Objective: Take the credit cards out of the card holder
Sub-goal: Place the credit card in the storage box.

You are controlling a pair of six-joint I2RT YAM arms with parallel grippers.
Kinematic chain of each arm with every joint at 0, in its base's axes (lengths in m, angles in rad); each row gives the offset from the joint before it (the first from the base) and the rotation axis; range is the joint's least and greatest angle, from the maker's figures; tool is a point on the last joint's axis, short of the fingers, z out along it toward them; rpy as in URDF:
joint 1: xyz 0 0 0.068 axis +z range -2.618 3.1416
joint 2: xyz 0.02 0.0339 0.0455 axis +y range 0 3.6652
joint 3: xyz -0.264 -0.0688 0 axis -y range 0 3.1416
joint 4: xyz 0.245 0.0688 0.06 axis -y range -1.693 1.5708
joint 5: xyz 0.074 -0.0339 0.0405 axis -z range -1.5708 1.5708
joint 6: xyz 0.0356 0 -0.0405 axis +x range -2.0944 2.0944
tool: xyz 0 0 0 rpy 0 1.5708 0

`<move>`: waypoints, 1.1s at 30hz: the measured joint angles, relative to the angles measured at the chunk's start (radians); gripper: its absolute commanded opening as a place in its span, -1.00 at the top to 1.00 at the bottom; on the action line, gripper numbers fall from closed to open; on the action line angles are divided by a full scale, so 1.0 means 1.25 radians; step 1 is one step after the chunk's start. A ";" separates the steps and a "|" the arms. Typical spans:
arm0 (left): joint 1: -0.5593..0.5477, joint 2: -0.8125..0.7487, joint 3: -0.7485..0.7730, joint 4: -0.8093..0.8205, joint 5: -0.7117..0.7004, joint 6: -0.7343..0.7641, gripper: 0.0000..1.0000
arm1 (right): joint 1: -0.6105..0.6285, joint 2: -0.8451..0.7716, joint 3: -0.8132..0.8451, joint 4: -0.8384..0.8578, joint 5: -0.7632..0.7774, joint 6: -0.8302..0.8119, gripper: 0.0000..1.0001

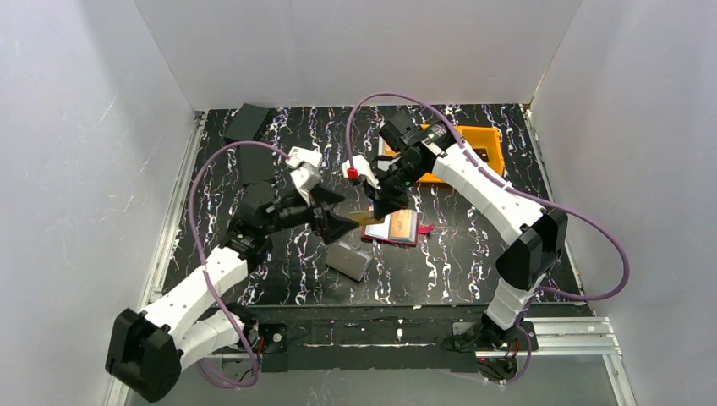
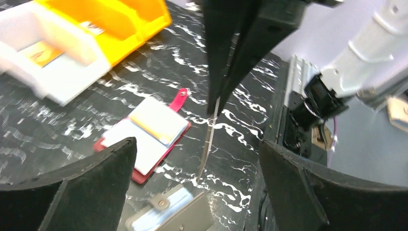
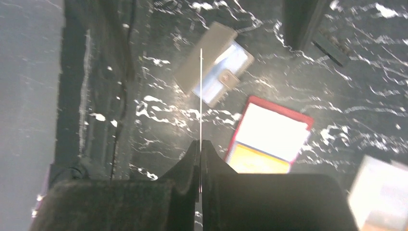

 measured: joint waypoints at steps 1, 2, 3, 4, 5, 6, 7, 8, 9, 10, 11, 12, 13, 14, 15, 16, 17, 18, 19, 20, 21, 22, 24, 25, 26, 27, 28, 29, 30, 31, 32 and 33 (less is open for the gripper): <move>0.025 -0.016 -0.010 -0.001 -0.011 -0.024 -0.97 | -0.003 -0.002 -0.004 0.005 0.017 -0.002 0.97; 0.064 -0.036 -0.019 -0.006 -0.009 -0.057 -0.97 | -0.012 -0.002 -0.006 0.010 0.037 -0.008 0.97; 0.102 -0.051 -0.022 -0.012 -0.006 -0.079 -0.97 | -0.024 -0.002 -0.006 0.014 0.051 -0.013 0.97; 0.145 -0.066 -0.022 -0.020 0.000 -0.102 -0.97 | -0.045 -0.002 -0.005 0.023 0.070 -0.019 0.97; 0.196 -0.083 -0.019 -0.042 0.010 -0.119 -0.97 | -0.065 -0.002 -0.005 0.030 0.084 -0.021 0.97; 0.223 -0.096 -0.015 -0.071 0.013 -0.117 -0.97 | -0.094 -0.001 -0.002 0.039 0.103 -0.026 0.97; 0.237 -0.104 -0.007 -0.106 0.017 -0.104 -0.97 | -0.121 0.004 0.006 0.049 0.124 -0.031 0.97; 0.243 -0.110 0.000 -0.142 0.017 -0.091 -0.97 | -0.140 0.010 0.015 0.058 0.141 -0.034 0.97; 0.243 -0.117 0.013 -0.198 0.015 -0.067 -0.97 | -0.161 0.020 0.027 0.071 0.163 -0.038 0.97; 0.243 -0.126 0.020 -0.240 0.009 -0.047 -0.97 | -0.182 0.035 0.043 0.090 0.188 -0.041 0.97; 0.243 -0.139 0.021 -0.280 -0.002 -0.027 -0.97 | -0.199 0.054 0.058 0.110 0.211 -0.043 0.97; 0.243 -0.151 0.020 -0.307 -0.011 -0.014 -0.97 | -0.208 0.073 0.073 0.125 0.230 -0.045 0.97; 0.243 -0.167 0.016 -0.330 -0.021 0.000 -0.97 | -0.213 0.094 0.088 0.138 0.246 -0.048 0.97; 0.243 -0.182 0.014 -0.352 -0.034 0.013 -0.97 | -0.215 0.119 0.104 0.151 0.260 -0.049 0.97; 0.243 -0.195 0.014 -0.367 -0.043 0.023 -0.97 | -0.216 0.146 0.123 0.163 0.274 -0.051 0.97; 0.243 -0.206 0.014 -0.380 -0.056 0.034 -0.97 | -0.216 0.173 0.143 0.173 0.286 -0.053 0.97; 0.243 -0.216 0.014 -0.392 -0.068 0.046 -0.97 | -0.216 0.204 0.166 0.183 0.296 -0.053 0.97; 0.243 -0.222 0.014 -0.402 -0.079 0.055 -0.97 | -0.218 0.240 0.196 0.193 0.309 -0.053 0.97; 0.243 -0.224 0.014 -0.410 -0.087 0.063 -0.97 | -0.219 0.265 0.216 0.201 0.316 -0.052 0.97; 0.243 -0.224 0.014 -0.418 -0.096 0.069 -0.97 | -0.220 0.294 0.239 0.208 0.323 -0.050 0.97; 0.243 -0.224 0.014 -0.427 -0.104 0.075 -0.97 | -0.222 0.318 0.259 0.212 0.328 -0.046 0.97; 0.243 -0.222 0.014 -0.435 -0.112 0.081 -0.97 | -0.225 0.341 0.277 0.219 0.333 -0.042 0.97; 0.243 -0.222 0.014 -0.446 -0.124 0.088 -0.97 | -0.235 0.377 0.300 0.226 0.342 -0.037 0.97; 0.243 -0.222 0.014 -0.449 -0.129 0.092 -0.97 | -0.240 0.387 0.303 0.231 0.347 -0.036 0.97; 0.243 -0.222 0.014 -0.451 -0.136 0.095 -0.97 | -0.246 0.392 0.303 0.233 0.352 -0.035 0.97; 0.243 -0.222 0.014 -0.452 -0.139 0.097 -0.97 | -0.251 0.396 0.303 0.233 0.354 -0.035 0.97; 0.243 -0.222 0.014 -0.453 -0.143 0.099 -0.97 | -0.258 0.396 0.303 0.233 0.355 -0.035 0.97; 0.243 -0.221 0.014 -0.453 -0.145 0.102 -0.97 | -0.263 0.396 0.303 0.234 0.354 -0.034 0.97; 0.243 -0.220 0.014 -0.453 -0.147 0.103 -0.97 | -0.268 0.396 0.303 0.237 0.353 -0.035 0.97; 0.243 -0.219 0.014 -0.453 -0.148 0.104 -0.97 | -0.273 0.396 0.303 0.242 0.352 -0.035 0.97; 0.243 -0.217 0.014 -0.453 -0.150 0.105 -0.97 | -0.277 0.396 0.303 0.246 0.352 -0.035 0.97; 0.243 -0.214 0.014 -0.453 -0.151 0.106 -0.97 | -0.279 0.396 0.301 0.249 0.352 -0.036 0.97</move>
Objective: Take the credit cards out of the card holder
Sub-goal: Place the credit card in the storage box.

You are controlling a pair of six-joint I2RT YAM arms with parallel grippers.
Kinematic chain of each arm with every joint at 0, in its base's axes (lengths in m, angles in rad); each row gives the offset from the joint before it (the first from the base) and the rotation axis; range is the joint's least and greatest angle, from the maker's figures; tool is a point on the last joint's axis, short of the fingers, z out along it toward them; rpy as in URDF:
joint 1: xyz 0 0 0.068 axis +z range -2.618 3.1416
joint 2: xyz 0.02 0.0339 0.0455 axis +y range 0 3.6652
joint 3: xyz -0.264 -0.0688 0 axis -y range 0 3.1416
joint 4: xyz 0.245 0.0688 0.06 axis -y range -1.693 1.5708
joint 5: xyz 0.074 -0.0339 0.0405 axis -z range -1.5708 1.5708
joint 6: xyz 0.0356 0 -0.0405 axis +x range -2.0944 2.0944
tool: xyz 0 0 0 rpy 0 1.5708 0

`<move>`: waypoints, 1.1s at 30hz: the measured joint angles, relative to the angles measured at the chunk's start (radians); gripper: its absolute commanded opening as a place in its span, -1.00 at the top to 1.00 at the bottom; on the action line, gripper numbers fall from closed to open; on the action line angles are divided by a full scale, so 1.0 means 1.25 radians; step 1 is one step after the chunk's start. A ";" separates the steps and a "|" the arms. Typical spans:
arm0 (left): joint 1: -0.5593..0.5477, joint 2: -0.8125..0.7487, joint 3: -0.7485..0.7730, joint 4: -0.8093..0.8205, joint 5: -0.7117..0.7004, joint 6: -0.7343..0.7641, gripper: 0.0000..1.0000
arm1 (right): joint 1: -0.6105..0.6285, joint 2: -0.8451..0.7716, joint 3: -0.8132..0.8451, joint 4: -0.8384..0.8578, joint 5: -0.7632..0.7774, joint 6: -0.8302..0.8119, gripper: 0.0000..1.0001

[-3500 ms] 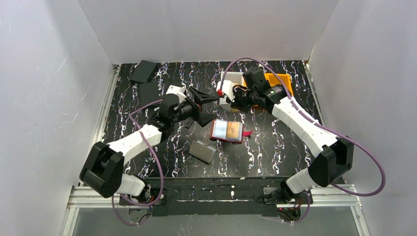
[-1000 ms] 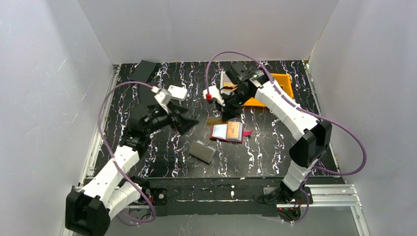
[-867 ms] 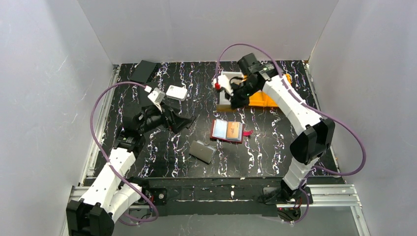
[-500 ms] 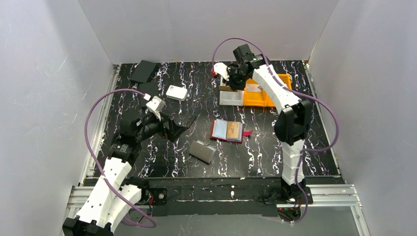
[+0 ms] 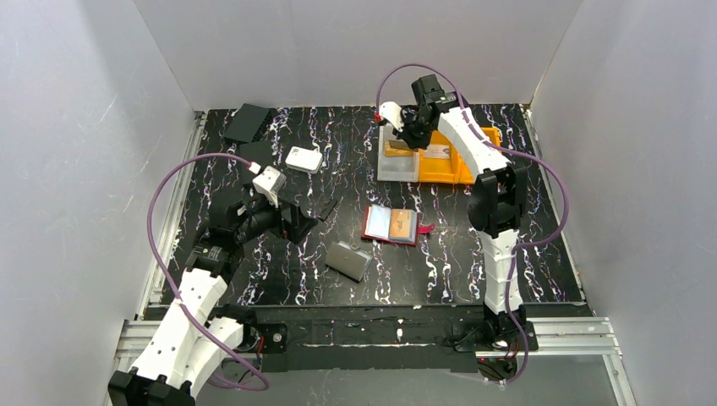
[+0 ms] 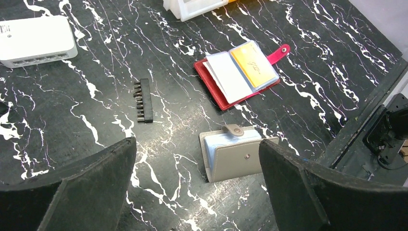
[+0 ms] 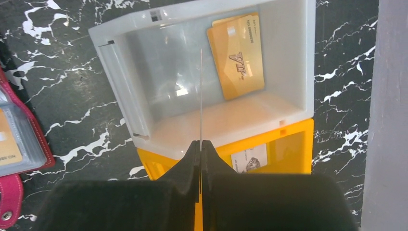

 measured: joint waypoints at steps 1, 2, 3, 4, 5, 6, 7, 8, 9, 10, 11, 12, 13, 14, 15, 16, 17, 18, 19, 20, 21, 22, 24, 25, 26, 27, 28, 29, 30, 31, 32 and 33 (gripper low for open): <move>0.000 0.002 0.000 0.000 0.000 0.001 -0.97 | -0.006 0.000 0.000 0.001 0.000 -0.001 0.97; 0.000 0.005 0.000 0.000 0.000 0.001 -0.97 | -0.009 0.000 0.000 0.003 0.000 -0.001 0.97; 0.000 0.010 0.000 0.001 0.000 0.001 -0.97 | -0.011 0.000 0.000 0.004 0.000 -0.002 0.97; 0.000 0.015 0.000 0.000 0.000 0.001 -0.97 | -0.013 0.001 0.000 0.006 0.000 -0.002 0.97; 0.000 0.018 0.000 0.000 0.000 0.001 -0.97 | -0.013 0.003 0.001 0.007 -0.002 -0.002 0.97; 0.000 0.023 0.000 0.000 0.000 0.001 -0.97 | -0.013 0.008 0.005 0.007 -0.005 -0.002 0.97; 0.000 0.026 0.000 0.000 0.000 0.001 -0.97 | -0.013 0.018 0.013 0.008 -0.007 -0.001 0.97; 0.000 0.028 0.000 0.000 0.000 0.001 -0.97 | -0.013 0.031 0.022 0.010 -0.010 0.000 0.97; 0.000 0.028 0.000 0.000 0.000 0.001 -0.97 | -0.013 0.047 0.032 0.017 -0.020 0.000 0.97; 0.000 0.028 0.000 0.000 0.000 0.001 -0.97 | -0.013 0.059 0.037 0.021 -0.019 0.001 0.97; 0.000 0.028 0.000 0.000 0.000 0.001 -0.97 | -0.012 0.072 0.038 0.022 -0.023 0.002 0.97; 0.000 0.028 0.000 0.000 0.000 0.001 -0.97 | -0.010 0.083 0.038 0.023 -0.024 0.003 0.97; 0.000 0.028 0.000 0.000 0.000 0.001 -0.97 | -0.010 0.092 0.039 0.022 -0.025 0.003 0.97; 0.000 0.028 0.000 0.000 0.000 0.001 -0.97 | -0.010 0.105 0.041 0.022 -0.026 0.004 0.97; 0.000 0.028 0.000 0.000 0.000 0.001 -0.97 | -0.010 0.117 0.042 0.023 -0.027 0.004 0.97; 0.000 0.029 0.000 0.000 0.000 0.001 -0.97 | -0.010 0.126 0.042 0.022 -0.027 0.004 0.97; 0.000 0.030 0.000 0.001 0.000 0.001 -0.97 | -0.010 0.132 0.042 0.022 -0.027 0.004 0.97; 0.000 0.031 0.000 0.001 0.000 0.001 -0.97 | -0.010 0.137 0.042 0.023 -0.027 0.004 0.97; 0.000 0.032 0.000 0.001 0.000 0.000 -0.97 | -0.010 0.141 0.042 0.023 -0.027 0.004 0.97; 0.000 0.034 0.000 0.001 0.000 0.000 -0.97 | -0.010 0.144 0.042 0.023 -0.027 0.004 0.96; 0.000 0.035 0.000 0.001 0.000 0.000 -0.97 | -0.010 0.146 0.043 0.024 -0.029 0.004 0.94; 0.000 0.037 0.000 0.001 0.000 0.000 -0.97 | -0.010 0.147 0.044 0.026 -0.031 0.004 0.92; 0.000 0.037 0.000 0.001 0.000 0.000 -0.97 | -0.010 0.150 0.047 0.032 -0.031 0.005 0.86; 0.000 0.037 0.000 0.001 0.000 0.000 -0.97 | -0.010 0.151 0.048 0.036 -0.030 0.005 0.81; 0.000 0.037 0.000 0.001 0.000 0.000 -0.97 | -0.010 0.152 0.048 0.038 -0.030 0.006 0.79; 0.000 0.037 0.000 0.001 0.000 0.000 -0.97 | -0.010 0.153 0.048 0.039 -0.029 0.007 0.78; 0.000 0.037 0.000 0.001 0.000 0.000 -0.97 | -0.010 0.155 0.048 0.041 -0.029 0.008 0.76; 0.000 0.037 0.000 0.001 0.000 0.000 -0.97 | -0.010 0.157 0.049 0.042 -0.027 0.008 0.73; 0.000 0.037 0.000 0.001 0.000 0.000 -0.97 | -0.010 0.159 0.051 0.045 -0.026 0.008 0.71; 0.000 0.037 0.000 0.001 0.000 0.000 -0.97 | -0.010 0.164 0.053 0.047 -0.024 0.008 0.69; 0.000 0.038 0.000 0.001 0.000 0.000 -0.97 | -0.010 0.168 0.053 0.052 -0.022 0.008 0.63; 0.000 0.038 0.000 0.001 0.000 0.000 -0.97 | -0.010 0.171 0.053 0.056 -0.020 0.008 0.60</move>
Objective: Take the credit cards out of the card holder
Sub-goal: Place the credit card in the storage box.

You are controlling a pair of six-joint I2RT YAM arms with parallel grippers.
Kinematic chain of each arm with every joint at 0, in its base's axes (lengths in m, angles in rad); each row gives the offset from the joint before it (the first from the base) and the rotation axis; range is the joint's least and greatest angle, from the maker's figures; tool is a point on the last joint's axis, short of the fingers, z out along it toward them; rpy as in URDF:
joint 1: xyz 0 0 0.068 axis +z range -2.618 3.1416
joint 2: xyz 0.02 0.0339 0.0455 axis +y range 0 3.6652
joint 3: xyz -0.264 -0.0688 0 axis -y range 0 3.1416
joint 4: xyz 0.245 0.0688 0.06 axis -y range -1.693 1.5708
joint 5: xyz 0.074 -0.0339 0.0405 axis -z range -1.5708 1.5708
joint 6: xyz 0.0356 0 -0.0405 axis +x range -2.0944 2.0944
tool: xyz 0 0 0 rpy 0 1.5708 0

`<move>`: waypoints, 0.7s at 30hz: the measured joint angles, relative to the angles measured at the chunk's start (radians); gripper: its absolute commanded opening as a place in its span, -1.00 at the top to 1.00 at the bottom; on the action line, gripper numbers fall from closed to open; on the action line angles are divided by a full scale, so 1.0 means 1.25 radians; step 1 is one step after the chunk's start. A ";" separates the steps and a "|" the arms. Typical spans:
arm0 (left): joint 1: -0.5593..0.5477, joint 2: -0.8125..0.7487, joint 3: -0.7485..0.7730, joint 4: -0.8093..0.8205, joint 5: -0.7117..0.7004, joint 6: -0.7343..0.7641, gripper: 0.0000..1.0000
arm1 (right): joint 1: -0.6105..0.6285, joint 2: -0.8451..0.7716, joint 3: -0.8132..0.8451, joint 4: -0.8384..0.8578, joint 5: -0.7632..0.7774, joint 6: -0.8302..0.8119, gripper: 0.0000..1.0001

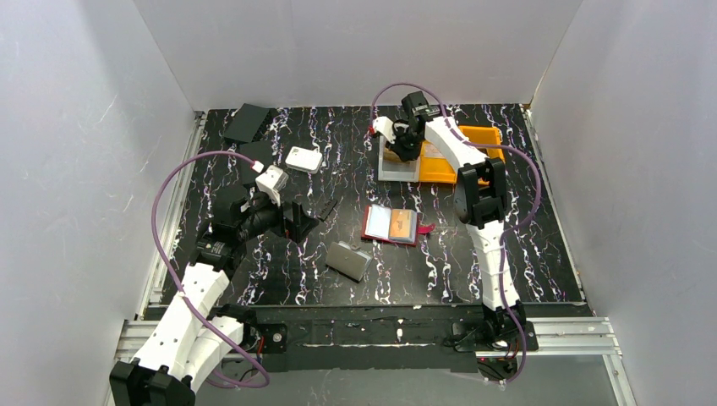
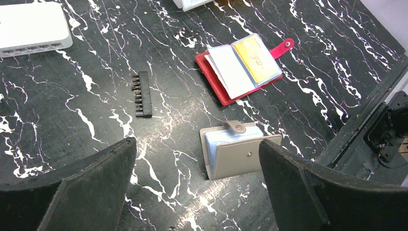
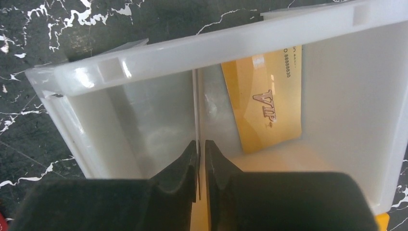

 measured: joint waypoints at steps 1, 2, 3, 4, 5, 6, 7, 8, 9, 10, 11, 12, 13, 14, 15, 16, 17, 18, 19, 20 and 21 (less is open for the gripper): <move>0.000 0.000 0.000 0.000 0.000 0.000 -0.97 | 0.000 0.002 0.000 0.002 0.001 0.001 0.58; 0.000 0.001 0.000 0.000 0.000 -0.001 -0.97 | 0.001 0.004 0.000 0.004 0.003 0.002 0.56; 0.000 0.002 0.000 0.000 0.000 -0.001 -0.97 | 0.002 0.005 0.000 0.005 0.005 0.002 0.54; 0.000 0.002 0.000 0.000 0.000 -0.002 -0.97 | 0.002 0.006 0.000 0.007 0.009 0.001 0.53; 0.000 0.003 0.000 0.000 0.000 -0.002 -0.97 | 0.002 0.006 0.000 0.009 0.012 0.001 0.49; 0.000 0.003 0.000 0.000 0.000 -0.002 -0.97 | 0.002 0.006 0.000 0.014 0.017 0.002 0.47; 0.000 0.003 0.000 0.000 0.000 -0.003 -0.97 | 0.002 0.006 0.000 0.020 0.021 0.002 0.44; 0.000 0.003 0.000 0.000 0.000 -0.003 -0.97 | 0.002 0.006 0.000 0.024 0.024 0.002 0.40; 0.000 0.003 0.000 0.000 0.000 -0.004 -0.97 | 0.002 0.006 0.000 0.028 0.027 0.002 0.35; 0.000 0.003 0.000 0.000 0.000 -0.005 -0.97 | 0.002 0.006 0.000 0.034 0.032 0.003 0.32; 0.000 0.003 0.000 0.000 0.000 -0.005 -0.97 | 0.002 0.006 0.000 0.040 0.038 0.006 0.29; 0.000 0.003 0.000 0.000 0.000 -0.005 -0.97 | 0.002 0.006 0.000 0.046 0.042 0.009 0.24; 0.000 0.003 0.000 0.000 0.000 -0.005 -0.97 | 0.002 0.006 0.000 0.050 0.045 0.009 0.19; 0.000 0.003 0.000 0.001 0.001 -0.005 -0.97 | 0.002 0.006 0.000 0.057 0.049 0.011 0.16; 0.000 0.003 0.000 0.001 0.001 -0.005 -0.97 | 0.002 0.006 0.000 0.063 0.054 0.014 0.11; 0.000 0.003 0.000 0.001 0.001 -0.006 -0.97 | 0.002 0.006 0.000 0.069 0.058 0.016 0.05; 0.000 0.003 0.000 0.001 0.001 -0.006 -0.97 | 0.002 0.006 0.000 0.074 0.062 0.018 -0.02; 0.000 0.003 0.000 0.001 0.001 -0.007 -0.97 | 0.002 0.006 0.000 0.080 0.065 0.021 -0.06; 0.000 0.003 0.000 0.002 0.001 -0.007 -0.97 | 0.002 0.006 0.000 0.086 0.068 0.026 -0.10; 0.000 0.003 0.000 0.002 0.001 -0.008 -0.97 | 0.002 0.006 0.000 0.091 0.072 0.031 -0.15; 0.000 0.003 0.000 0.002 0.001 -0.008 -0.97 | 0.002 0.006 0.000 0.098 0.079 0.035 -0.20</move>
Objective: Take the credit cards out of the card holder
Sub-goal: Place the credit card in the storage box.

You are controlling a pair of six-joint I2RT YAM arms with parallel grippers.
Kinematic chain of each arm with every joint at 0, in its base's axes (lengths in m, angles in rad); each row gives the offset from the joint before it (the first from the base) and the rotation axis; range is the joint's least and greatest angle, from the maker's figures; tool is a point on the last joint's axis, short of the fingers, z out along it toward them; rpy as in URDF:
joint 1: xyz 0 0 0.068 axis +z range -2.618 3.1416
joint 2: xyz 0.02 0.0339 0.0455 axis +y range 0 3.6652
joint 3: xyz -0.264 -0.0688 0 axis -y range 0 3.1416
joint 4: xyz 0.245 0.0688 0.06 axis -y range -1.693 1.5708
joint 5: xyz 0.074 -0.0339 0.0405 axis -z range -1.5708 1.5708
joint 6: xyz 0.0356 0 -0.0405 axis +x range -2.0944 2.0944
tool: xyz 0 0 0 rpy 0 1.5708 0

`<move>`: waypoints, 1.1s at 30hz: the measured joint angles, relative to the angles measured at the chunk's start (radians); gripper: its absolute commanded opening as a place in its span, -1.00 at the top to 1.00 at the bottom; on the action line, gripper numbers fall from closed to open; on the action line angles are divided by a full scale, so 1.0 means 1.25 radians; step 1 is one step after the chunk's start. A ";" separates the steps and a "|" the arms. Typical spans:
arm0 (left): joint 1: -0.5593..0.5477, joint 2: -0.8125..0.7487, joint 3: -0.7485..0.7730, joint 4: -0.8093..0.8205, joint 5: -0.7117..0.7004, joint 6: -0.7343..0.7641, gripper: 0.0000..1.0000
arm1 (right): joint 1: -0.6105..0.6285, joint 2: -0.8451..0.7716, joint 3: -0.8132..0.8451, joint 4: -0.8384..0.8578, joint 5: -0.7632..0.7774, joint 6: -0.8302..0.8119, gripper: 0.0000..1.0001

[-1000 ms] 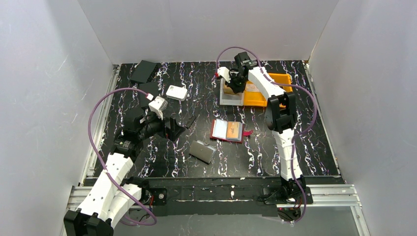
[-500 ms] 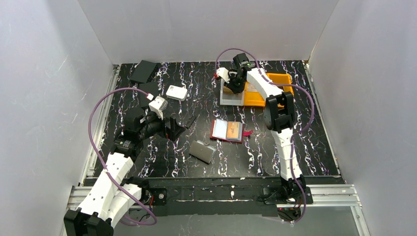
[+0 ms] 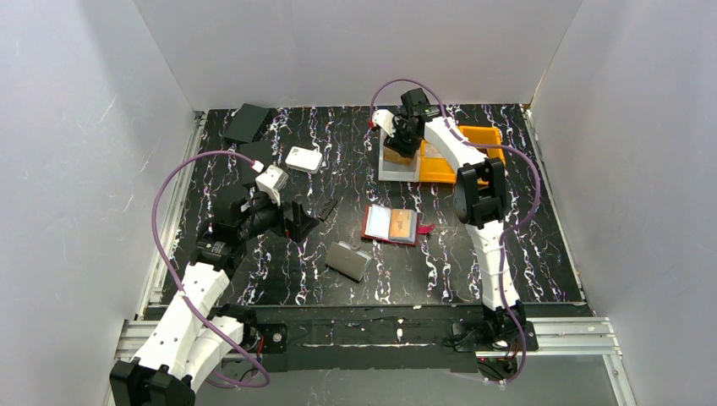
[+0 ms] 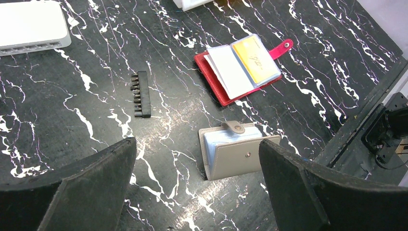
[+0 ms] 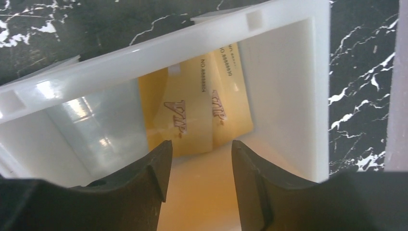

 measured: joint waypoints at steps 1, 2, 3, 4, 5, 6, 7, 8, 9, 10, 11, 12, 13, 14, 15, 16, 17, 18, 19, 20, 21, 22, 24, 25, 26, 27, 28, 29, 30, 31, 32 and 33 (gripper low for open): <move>0.000 0.000 0.000 0.000 0.000 0.000 -0.97 | 0.000 0.000 0.000 0.008 0.006 0.004 -0.24; 0.000 0.000 0.000 0.000 0.000 -0.001 -0.97 | 0.000 0.000 0.000 0.015 0.012 0.008 -0.26; 0.000 0.000 0.000 0.000 0.000 -0.002 -0.97 | 0.000 0.000 0.000 0.022 0.019 0.013 -0.28; 0.000 0.000 0.000 0.000 0.000 -0.003 -0.97 | 0.000 0.000 0.000 0.029 0.025 0.017 -0.28; 0.000 0.000 0.000 0.000 0.000 -0.004 -0.97 | 0.000 0.000 0.000 0.035 0.031 0.023 -0.28; 0.000 0.000 0.000 0.000 0.000 -0.005 -0.97 | 0.000 0.000 0.000 0.042 0.037 0.028 -0.29; 0.000 0.000 0.000 0.000 0.000 -0.005 -0.97 | 0.000 0.000 0.000 0.050 0.042 0.036 -0.29; 0.000 0.000 0.000 0.000 0.000 -0.006 -0.97 | 0.000 -0.001 0.000 0.054 0.046 0.042 -0.29; 0.000 0.000 0.000 0.000 0.001 -0.008 -0.97 | 0.000 -0.003 0.000 0.057 0.047 0.049 -0.29; 0.000 0.000 0.000 0.000 0.002 -0.010 -0.97 | 0.000 -0.006 0.000 0.059 0.047 0.056 -0.29; 0.000 0.000 0.000 0.001 0.003 -0.014 -0.97 | 0.000 -0.012 -0.001 0.061 0.046 0.064 -0.28; 0.000 0.001 0.000 0.002 0.006 -0.020 -0.97 | 0.000 -0.022 -0.002 0.063 0.042 0.073 -0.27; 0.000 0.002 0.000 0.004 0.010 -0.024 -0.97 | 0.000 -0.032 -0.004 0.063 0.037 0.080 -0.25; 0.000 0.006 0.000 0.009 0.015 -0.032 -0.97 | 0.000 -0.049 -0.010 0.066 0.028 0.087 -0.19; 0.000 0.011 0.000 0.014 0.021 -0.043 -0.97 | 0.000 -0.071 -0.019 0.068 0.018 0.095 -0.09; 0.000 0.019 0.000 0.020 0.026 -0.056 -0.97 | 0.000 -0.097 -0.030 0.068 0.005 0.102 0.03; 0.001 0.030 0.001 0.024 0.029 -0.073 -0.97 | 0.000 -0.124 -0.039 0.067 -0.008 0.107 0.19; 0.001 0.042 0.003 0.024 0.031 -0.089 -0.97 | 0.000 -0.151 -0.048 0.066 -0.023 0.113 0.33; 0.003 0.057 0.007 0.024 0.036 -0.103 -0.97 | 0.000 -0.182 -0.059 0.067 -0.040 0.120 0.44; 0.005 0.071 0.010 0.024 0.042 -0.115 -0.97 | 0.000 -0.214 -0.074 0.067 -0.059 0.126 0.53; 0.006 0.090 0.017 0.024 0.058 -0.127 -0.97 | 0.000 -0.250 -0.092 0.067 -0.079 0.134 0.59; 0.008 0.112 0.024 0.025 0.076 -0.140 -0.97 | 0.000 -0.285 -0.113 0.064 -0.101 0.141 0.61; 0.010 0.154 0.038 0.026 0.117 -0.169 -0.97 | -0.001 -0.358 -0.173 0.067 -0.148 0.154 0.61; 0.011 0.173 0.045 0.025 0.137 -0.185 -0.97 | -0.002 -0.390 -0.204 0.067 -0.167 0.162 0.61; 0.011 0.189 0.051 0.024 0.153 -0.198 -0.97 | -0.003 -0.431 -0.253 0.069 -0.194 0.169 0.60; 0.010 0.207 0.059 0.024 0.167 -0.213 -0.97 | -0.003 -0.467 -0.301 0.069 -0.219 0.178 0.58; 0.008 0.220 0.065 0.024 0.176 -0.226 -0.97 | -0.005 -0.503 -0.351 0.071 -0.243 0.188 0.54; 0.003 0.228 0.068 0.023 0.178 -0.238 -0.97 | -0.007 -0.539 -0.407 0.074 -0.270 0.201 0.51; -0.004 0.233 0.071 0.020 0.175 -0.248 -0.97 | -0.011 -0.574 -0.464 0.078 -0.296 0.215 0.49; -0.016 0.234 0.074 0.016 0.169 -0.256 -0.96 | -0.016 -0.605 -0.517 0.084 -0.319 0.230 0.47; -0.030 0.235 0.077 0.012 0.160 -0.261 -0.96 | -0.023 -0.636 -0.572 0.090 -0.341 0.245 0.46; -0.051 0.235 0.081 0.006 0.146 -0.268 -0.96 | -0.032 -0.665 -0.624 0.094 -0.365 0.259 0.45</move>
